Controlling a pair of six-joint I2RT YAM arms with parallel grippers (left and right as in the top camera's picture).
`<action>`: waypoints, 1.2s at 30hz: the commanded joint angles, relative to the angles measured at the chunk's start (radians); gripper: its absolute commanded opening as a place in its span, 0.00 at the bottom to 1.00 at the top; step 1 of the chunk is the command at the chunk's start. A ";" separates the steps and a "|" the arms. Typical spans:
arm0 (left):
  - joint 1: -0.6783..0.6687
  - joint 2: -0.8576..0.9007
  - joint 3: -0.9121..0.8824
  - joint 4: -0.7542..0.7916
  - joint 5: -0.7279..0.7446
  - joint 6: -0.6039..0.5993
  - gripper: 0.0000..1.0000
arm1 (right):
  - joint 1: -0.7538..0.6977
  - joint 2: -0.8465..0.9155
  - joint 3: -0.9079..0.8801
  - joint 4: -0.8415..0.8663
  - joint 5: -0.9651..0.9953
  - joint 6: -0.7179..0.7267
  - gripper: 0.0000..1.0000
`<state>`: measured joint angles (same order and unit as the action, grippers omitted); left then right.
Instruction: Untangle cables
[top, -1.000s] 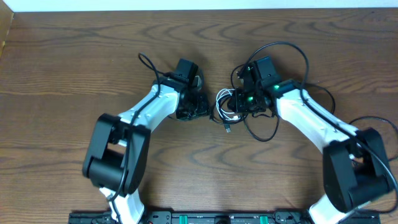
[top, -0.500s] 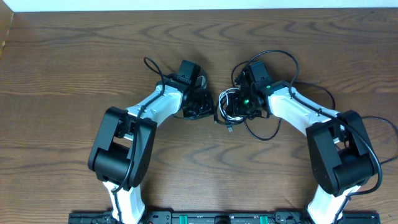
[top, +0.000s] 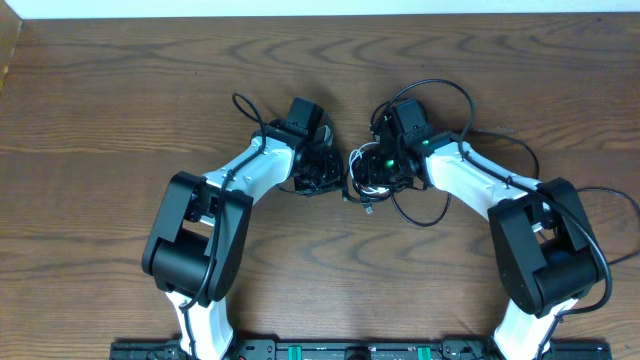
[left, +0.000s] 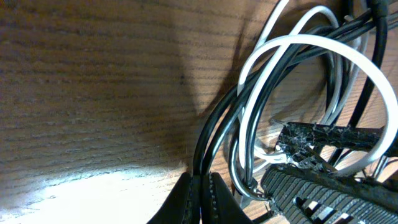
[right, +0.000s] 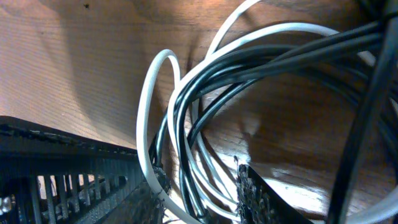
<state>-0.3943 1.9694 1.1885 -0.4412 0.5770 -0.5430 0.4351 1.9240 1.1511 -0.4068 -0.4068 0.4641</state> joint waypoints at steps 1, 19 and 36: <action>-0.008 0.013 -0.007 -0.014 -0.021 0.006 0.08 | 0.014 0.014 0.005 0.002 0.047 0.027 0.35; -0.019 0.013 -0.007 -0.047 -0.104 0.011 0.08 | 0.177 0.085 0.004 0.175 0.401 0.241 0.32; -0.019 0.013 -0.007 -0.063 -0.179 0.052 0.08 | 0.093 0.036 0.005 0.172 0.116 0.158 0.01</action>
<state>-0.4007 1.9694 1.1885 -0.4908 0.4599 -0.5156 0.5701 1.9709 1.1595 -0.2367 -0.1085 0.6769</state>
